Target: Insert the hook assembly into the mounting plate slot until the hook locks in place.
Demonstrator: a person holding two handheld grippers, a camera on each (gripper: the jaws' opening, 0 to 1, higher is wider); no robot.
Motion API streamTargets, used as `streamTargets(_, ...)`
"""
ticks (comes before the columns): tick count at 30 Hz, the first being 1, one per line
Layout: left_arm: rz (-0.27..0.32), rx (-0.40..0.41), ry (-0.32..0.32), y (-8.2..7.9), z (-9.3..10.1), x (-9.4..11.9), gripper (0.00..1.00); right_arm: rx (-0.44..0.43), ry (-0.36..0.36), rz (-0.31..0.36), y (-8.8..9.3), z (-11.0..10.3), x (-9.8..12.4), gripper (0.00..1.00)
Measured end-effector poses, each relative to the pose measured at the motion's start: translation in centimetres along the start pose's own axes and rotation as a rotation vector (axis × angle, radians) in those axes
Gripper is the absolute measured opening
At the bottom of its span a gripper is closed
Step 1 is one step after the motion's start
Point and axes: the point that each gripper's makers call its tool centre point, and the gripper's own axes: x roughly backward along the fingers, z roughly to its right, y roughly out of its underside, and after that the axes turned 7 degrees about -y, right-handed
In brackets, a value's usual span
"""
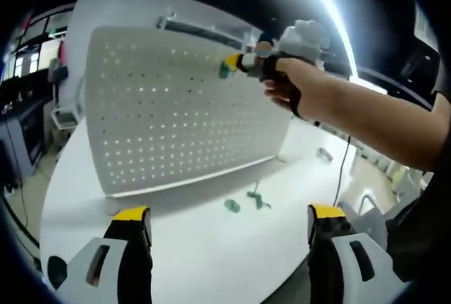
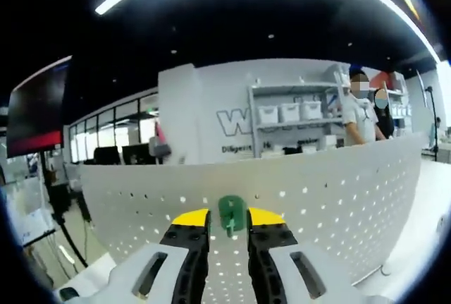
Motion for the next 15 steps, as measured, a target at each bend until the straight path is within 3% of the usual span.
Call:
streamTargets(2,-0.001,0.001,-0.004,0.0,0.0,0.0,0.93,-0.07,-0.038,0.048,-1.1,-0.1,0.4,0.23)
streamTargets(7,-0.01,-0.001,-0.001,0.3,0.4,0.1,0.92,-0.041,-0.025,0.109,-3.9,1.3,2.7,0.25)
streamTargets(10,-0.012,-0.005,0.003,0.4,0.8,0.1,0.92,-0.052,-0.024,0.109,-4.3,2.4,3.9,0.25)
streamTargets(15,-0.019,-0.012,0.013,0.6,1.6,0.0,0.92,-0.05,-0.032,0.066,-3.0,3.4,5.9,0.25)
